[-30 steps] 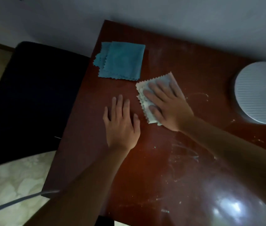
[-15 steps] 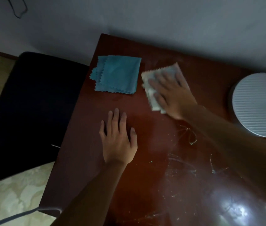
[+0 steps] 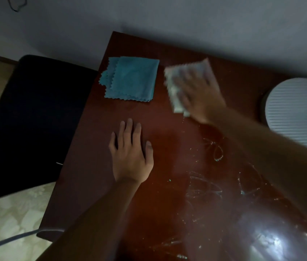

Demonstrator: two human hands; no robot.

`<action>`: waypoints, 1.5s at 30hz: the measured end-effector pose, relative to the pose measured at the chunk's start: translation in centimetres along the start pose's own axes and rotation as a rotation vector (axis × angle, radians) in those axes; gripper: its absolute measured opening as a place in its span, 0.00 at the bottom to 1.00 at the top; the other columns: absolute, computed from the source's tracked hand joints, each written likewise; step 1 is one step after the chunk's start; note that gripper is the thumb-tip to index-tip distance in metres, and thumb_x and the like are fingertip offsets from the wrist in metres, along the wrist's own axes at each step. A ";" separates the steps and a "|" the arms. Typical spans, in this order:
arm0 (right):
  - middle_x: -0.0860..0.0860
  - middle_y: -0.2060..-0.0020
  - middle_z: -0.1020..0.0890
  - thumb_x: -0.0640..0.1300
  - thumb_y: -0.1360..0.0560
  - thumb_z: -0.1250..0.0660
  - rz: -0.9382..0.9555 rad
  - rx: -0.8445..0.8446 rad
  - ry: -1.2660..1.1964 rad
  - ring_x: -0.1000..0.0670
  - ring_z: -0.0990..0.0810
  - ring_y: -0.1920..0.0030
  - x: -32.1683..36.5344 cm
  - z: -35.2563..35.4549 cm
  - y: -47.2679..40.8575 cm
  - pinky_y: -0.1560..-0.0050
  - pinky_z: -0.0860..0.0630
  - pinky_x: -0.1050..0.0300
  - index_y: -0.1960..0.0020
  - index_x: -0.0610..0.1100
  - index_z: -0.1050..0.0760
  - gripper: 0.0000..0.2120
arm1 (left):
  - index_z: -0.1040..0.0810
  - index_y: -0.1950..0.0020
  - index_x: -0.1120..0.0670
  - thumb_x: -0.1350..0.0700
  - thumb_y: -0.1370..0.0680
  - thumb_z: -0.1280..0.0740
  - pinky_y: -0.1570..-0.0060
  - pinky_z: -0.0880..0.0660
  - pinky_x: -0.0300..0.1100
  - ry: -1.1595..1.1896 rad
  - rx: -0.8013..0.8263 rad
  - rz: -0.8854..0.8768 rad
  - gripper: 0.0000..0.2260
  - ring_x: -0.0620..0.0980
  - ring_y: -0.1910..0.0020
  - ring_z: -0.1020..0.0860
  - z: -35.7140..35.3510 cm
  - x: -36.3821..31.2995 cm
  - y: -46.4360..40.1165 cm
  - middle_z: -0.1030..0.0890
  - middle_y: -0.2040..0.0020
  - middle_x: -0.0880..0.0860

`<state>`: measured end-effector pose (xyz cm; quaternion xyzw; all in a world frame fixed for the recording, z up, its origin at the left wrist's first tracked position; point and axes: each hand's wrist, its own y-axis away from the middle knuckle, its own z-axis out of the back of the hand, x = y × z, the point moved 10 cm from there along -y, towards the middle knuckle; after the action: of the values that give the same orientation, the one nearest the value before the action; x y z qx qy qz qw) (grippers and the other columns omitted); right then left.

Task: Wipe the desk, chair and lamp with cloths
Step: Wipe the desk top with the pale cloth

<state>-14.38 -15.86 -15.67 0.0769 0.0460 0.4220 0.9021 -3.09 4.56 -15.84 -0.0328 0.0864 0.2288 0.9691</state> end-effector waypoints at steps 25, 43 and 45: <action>0.49 0.19 0.49 0.58 0.16 0.57 0.160 0.008 -0.085 0.45 0.54 0.19 11.3 -3.7 18.0 0.22 0.55 0.36 0.19 0.55 0.51 0.26 | 0.32 0.27 0.57 0.47 0.21 0.42 0.26 0.44 0.58 0.016 -0.077 -0.036 0.25 0.57 0.23 0.40 0.8 -0.4 0.1 0.33 0.24 0.58; 0.49 0.19 0.48 0.58 0.16 0.54 0.196 0.049 -0.058 0.43 0.54 0.19 9.0 -3.4 16.2 0.23 0.56 0.34 0.19 0.53 0.51 0.27 | 0.33 0.26 0.57 0.47 0.21 0.42 0.26 0.43 0.59 0.021 -0.081 -0.038 0.25 0.57 0.23 0.40 0.7 -0.4 0.1 0.34 0.24 0.58; 0.47 0.20 0.47 0.55 0.15 0.51 0.095 0.017 0.000 0.41 0.52 0.20 3.7 -2.5 11.8 0.24 0.62 0.33 0.19 0.51 0.53 0.26 | 0.33 0.26 0.56 0.46 0.21 0.42 0.26 0.44 0.59 0.021 -0.059 -0.026 0.25 0.56 0.22 0.40 0.6 -0.2 0.0 0.34 0.24 0.58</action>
<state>-21.29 -5.36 -16.14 0.0867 0.0456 0.4641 0.8804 -3.23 4.55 -15.18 -0.0648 0.0893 0.2183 0.9696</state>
